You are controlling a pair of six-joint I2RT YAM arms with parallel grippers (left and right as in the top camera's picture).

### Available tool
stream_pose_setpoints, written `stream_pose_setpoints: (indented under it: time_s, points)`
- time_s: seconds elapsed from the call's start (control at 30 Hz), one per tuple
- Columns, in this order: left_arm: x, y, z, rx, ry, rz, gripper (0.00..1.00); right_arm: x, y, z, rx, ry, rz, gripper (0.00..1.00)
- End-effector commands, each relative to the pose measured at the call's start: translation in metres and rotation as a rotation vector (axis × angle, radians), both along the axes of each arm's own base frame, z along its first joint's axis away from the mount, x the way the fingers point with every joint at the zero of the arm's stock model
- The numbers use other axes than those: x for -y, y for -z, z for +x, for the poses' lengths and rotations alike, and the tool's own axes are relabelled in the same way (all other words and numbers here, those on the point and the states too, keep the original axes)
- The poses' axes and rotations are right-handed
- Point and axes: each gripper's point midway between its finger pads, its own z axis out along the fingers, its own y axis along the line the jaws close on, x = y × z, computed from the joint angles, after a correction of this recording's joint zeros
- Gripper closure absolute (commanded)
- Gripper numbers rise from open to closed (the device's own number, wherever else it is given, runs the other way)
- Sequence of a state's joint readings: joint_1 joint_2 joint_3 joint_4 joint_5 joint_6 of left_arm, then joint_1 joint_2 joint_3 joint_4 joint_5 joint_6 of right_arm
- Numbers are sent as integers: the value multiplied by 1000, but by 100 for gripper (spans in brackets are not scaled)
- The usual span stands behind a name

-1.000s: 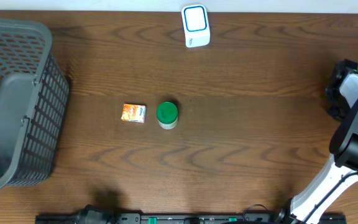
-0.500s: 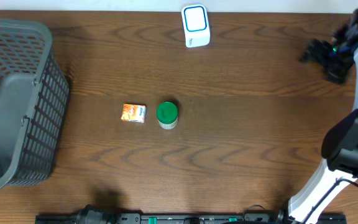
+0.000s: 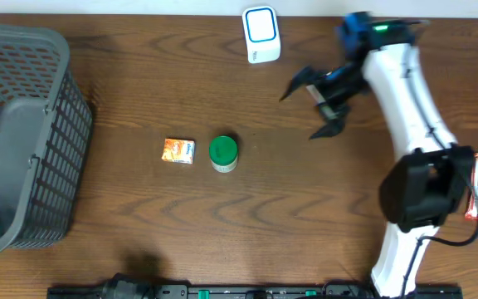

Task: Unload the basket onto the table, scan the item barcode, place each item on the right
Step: 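Move the empty right gripper over the green-capped bottle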

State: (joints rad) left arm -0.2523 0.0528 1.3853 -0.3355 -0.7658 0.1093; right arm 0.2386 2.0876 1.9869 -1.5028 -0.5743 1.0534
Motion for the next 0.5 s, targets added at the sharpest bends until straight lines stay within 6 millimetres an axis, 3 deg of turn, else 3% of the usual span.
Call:
stream_pose_setpoints:
  time_s: [0.0,0.2,0.47]
  points:
    - [-2,1,-4,-1,-14,2,2,-24,16,-8,-105,267,-219,1]
    - [-2,1,-4,-1,-14,3,2,-71,25,-21,-73,415,-343,1]
    - [-2,1,-4,-1,-14,2,2,-100,49,-26,25,491,-460,1]
